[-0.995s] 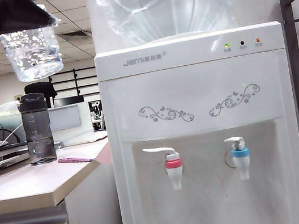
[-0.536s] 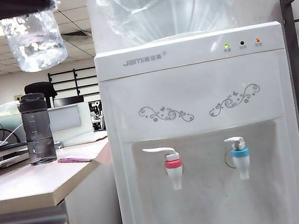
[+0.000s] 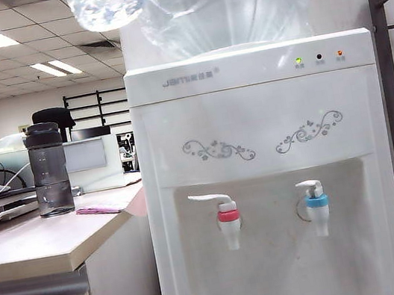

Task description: Pick up the plastic mug from the left desk, go to the cold water outlet of the water dispenser, press the vertical switch to get some water, then put the mug back on the desk.

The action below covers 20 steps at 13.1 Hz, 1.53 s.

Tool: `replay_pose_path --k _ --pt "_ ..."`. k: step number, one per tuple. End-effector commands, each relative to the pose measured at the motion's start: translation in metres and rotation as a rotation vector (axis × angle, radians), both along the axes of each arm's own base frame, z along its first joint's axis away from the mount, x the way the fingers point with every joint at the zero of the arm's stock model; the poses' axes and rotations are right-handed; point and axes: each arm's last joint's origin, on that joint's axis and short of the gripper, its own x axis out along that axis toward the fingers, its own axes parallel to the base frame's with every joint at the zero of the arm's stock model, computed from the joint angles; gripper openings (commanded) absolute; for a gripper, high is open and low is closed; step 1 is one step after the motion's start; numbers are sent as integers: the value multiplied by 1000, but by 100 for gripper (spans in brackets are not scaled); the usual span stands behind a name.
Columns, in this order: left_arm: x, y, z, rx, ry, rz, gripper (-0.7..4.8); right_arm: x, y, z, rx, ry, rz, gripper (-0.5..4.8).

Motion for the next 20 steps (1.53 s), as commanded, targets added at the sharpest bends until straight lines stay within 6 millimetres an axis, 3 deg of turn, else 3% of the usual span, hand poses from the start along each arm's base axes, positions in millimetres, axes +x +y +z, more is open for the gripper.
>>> replay_pose_path --k 1,3,8,9,11,12,13,14,20 --pt "-14 -16 1 41 -64 -102 -6 -1 0 3 7 -18 3 -1" --pt "-28 -32 -13 165 -68 -196 -6 -1 0 3 7 -19 3 -1" --pt "-26 -69 -47 312 -113 -353 -6 -1 0 3 4 -19 3 -1" --pt "-22 -81 -64 359 -97 -389 -6 -1 0 3 4 -19 3 -1" --pt "-21 -87 -75 380 -111 -405 -6 -1 0 3 4 -19 3 -1" --pt "-16 -92 -91 381 -109 -405 -6 -1 0 3 4 -18 3 -1" --pt "-15 -93 -95 378 -113 -405 -6 -1 0 3 4 -18 3 -1" --pt "-11 -99 -114 384 -95 -426 -6 -1 0 1 -1 3 3 -1" --pt "6 -120 -147 363 -123 -424 -6 -1 0 0 -3 10 2 -1"
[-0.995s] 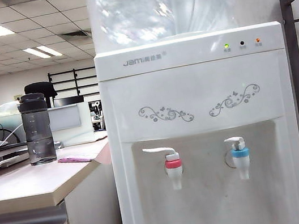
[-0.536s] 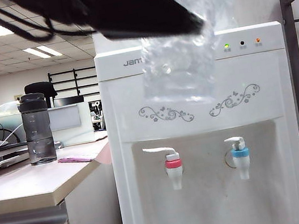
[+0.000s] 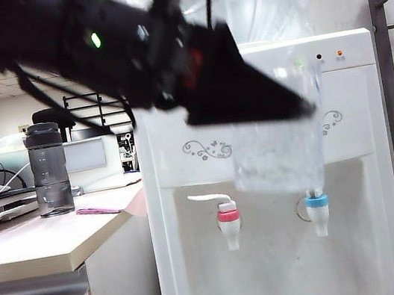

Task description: Pick up the plastic mug from the left desk, go to the cold water outlet of the water dispenser, press the vertical switch to get some water, then put the mug back on the desk.

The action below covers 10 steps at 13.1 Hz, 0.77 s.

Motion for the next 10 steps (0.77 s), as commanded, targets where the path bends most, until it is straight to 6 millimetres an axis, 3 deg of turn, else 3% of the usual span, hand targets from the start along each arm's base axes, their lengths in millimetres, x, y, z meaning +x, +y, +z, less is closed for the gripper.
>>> replay_pose_path --k 1,5,9,10 --pt "5 -7 -3 -53 -43 -13 -6 -1 0 3 4 -17 3 -1" --pt "18 -23 -55 -26 -17 -13 -6 -1 0 0 -2 9 3 -1" --pt "22 -28 -77 -24 -13 -16 -6 -1 0 -4 -12 49 3 -1" --pt "24 -30 -99 -6 0 -15 -6 -1 0 -4 -19 52 4 -1"
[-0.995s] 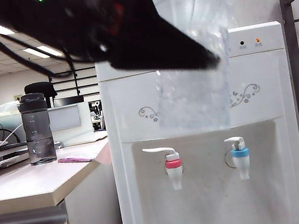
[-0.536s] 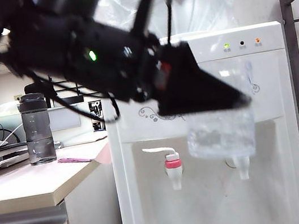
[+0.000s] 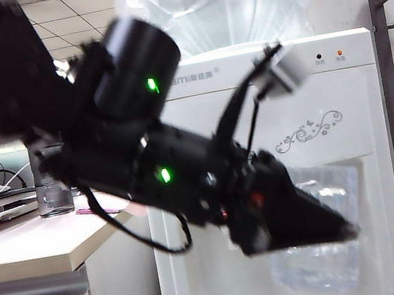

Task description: Pick up the plastic mug from the left desk, go to the cold water outlet of the water dispenser, press the vertical switch to get some water, then put the mug back on the desk.

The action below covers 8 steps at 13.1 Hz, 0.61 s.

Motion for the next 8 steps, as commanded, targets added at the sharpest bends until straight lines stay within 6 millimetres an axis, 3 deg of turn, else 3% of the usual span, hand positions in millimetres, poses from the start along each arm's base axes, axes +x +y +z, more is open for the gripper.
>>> replay_pose_path --k 1,3,8 --pt "4 -5 -19 -35 -24 -16 -6 -1 0 2 -5 -7 4 -1" --pt "6 -7 -37 -42 -30 -14 -6 -1 0 2 -6 -5 4 -1" --pt "11 -10 -58 -58 13 4 -6 -1 0 0 -10 12 4 -1"
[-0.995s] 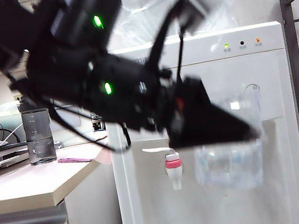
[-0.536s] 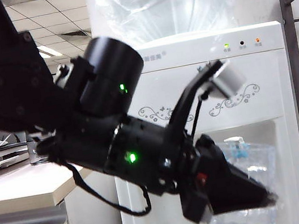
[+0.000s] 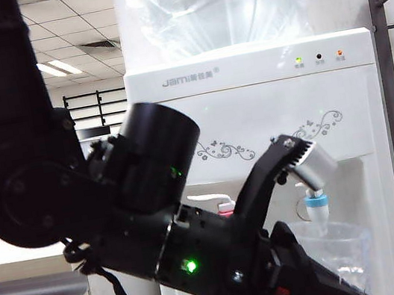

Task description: Pick up the plastic mug from the left desk, go to the cold water outlet of the water dispenser, press the vertical switch to get some water, then put the mug back on the desk.

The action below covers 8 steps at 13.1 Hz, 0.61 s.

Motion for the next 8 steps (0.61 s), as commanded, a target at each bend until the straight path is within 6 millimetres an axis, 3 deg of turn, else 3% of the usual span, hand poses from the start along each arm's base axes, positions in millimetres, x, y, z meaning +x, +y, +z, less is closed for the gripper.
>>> replay_pose_path --k 1,5,7,8 --pt "7 -2 3 -63 8 4 -6 -1 0 1 -1 2 3 -1" --pt "16 -6 -8 -64 26 26 -6 -1 0 1 -2 7 3 -1" --pt "23 -14 -13 -71 29 27 -6 -1 0 1 -2 7 3 -1" --pt "33 -25 -25 -66 62 72 -6 -1 0 1 -1 4 3 -1"
